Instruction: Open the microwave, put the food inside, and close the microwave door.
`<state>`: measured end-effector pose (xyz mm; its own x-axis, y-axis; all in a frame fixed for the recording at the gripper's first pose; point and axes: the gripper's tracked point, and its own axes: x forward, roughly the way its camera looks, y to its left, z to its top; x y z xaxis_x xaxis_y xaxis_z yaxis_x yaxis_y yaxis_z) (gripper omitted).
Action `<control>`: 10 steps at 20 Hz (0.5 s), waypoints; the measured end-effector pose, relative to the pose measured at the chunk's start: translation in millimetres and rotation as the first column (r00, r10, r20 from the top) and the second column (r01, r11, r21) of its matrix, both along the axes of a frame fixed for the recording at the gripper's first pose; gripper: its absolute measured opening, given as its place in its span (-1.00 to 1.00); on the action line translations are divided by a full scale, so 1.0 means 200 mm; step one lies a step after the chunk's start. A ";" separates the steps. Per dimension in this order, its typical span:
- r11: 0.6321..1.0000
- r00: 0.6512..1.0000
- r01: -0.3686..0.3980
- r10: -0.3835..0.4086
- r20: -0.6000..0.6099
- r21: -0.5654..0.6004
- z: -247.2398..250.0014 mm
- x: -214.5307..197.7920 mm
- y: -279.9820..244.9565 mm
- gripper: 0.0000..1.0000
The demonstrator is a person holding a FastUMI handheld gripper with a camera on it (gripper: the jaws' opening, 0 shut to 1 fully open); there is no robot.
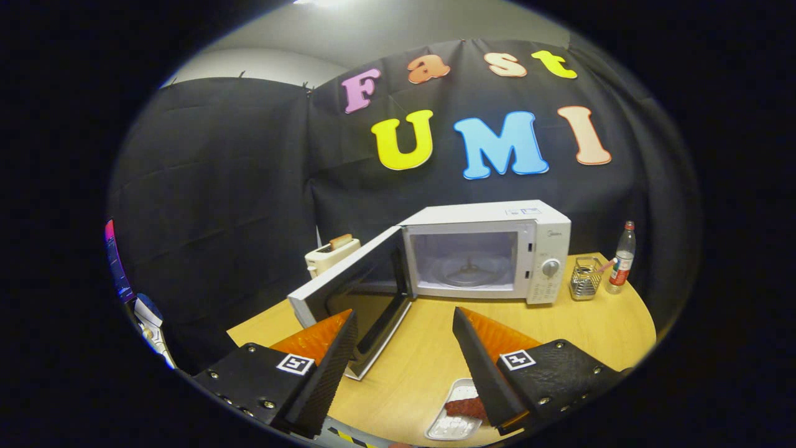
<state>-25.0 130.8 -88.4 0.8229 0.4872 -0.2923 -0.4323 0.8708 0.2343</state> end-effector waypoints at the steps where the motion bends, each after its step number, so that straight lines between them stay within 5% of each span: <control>1: 1.000 1.000 0.020 -0.020 -0.023 -0.001 -0.04 0.02 -0.06 0.86; 10: 0.987 0.946 0.151 -0.131 -0.295 0.046 -0.43 0.05 -0.43 0.87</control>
